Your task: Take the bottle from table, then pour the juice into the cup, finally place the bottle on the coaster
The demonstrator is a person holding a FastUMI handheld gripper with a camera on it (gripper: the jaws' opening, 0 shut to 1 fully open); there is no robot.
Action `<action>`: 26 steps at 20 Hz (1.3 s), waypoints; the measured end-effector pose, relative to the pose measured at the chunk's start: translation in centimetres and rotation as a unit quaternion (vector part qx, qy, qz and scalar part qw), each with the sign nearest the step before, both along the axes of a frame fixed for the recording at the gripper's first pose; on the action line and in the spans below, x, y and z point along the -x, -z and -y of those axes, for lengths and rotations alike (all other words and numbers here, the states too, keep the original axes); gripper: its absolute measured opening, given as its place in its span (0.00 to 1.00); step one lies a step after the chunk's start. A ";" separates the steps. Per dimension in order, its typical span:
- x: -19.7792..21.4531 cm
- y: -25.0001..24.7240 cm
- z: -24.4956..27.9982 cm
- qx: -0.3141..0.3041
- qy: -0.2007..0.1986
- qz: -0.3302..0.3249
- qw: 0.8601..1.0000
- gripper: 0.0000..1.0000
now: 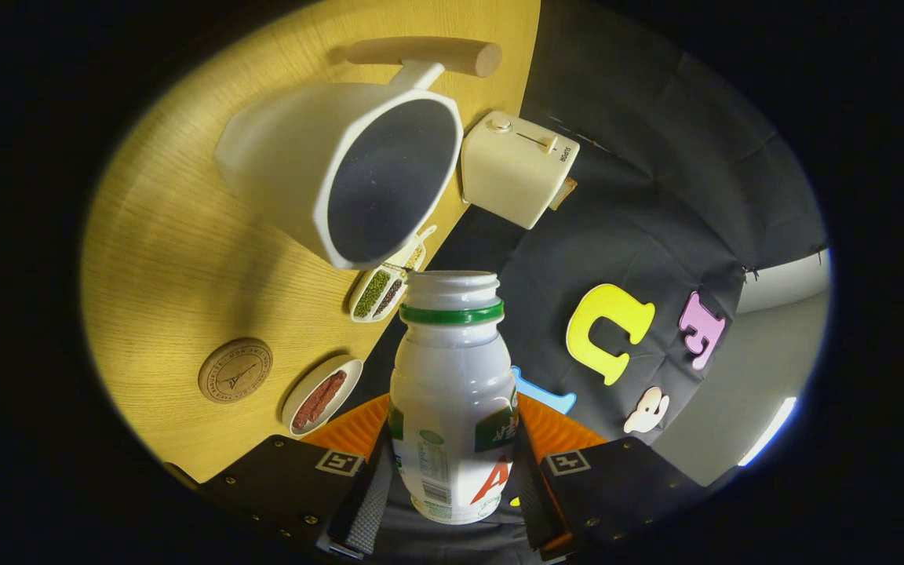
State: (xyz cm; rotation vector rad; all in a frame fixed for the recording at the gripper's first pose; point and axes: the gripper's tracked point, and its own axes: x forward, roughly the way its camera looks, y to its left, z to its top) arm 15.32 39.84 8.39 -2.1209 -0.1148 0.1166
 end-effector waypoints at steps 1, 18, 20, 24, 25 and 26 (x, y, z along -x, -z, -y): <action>0.0 -0.1 -0.1 -0.002 -0.001 0.000 1.000 0.69; 0.1 2.2 0.8 -0.244 0.002 -0.063 0.968 0.69; 0.1 2.5 1.5 -0.291 0.006 -0.073 0.954 0.69; 0.0 2.2 2.6 -0.367 0.006 -0.071 0.927 0.70; 0.1 2.1 3.0 -0.392 0.004 -0.070 0.917 0.70; 0.1 2.0 3.3 -0.420 0.004 -0.070 0.905 0.70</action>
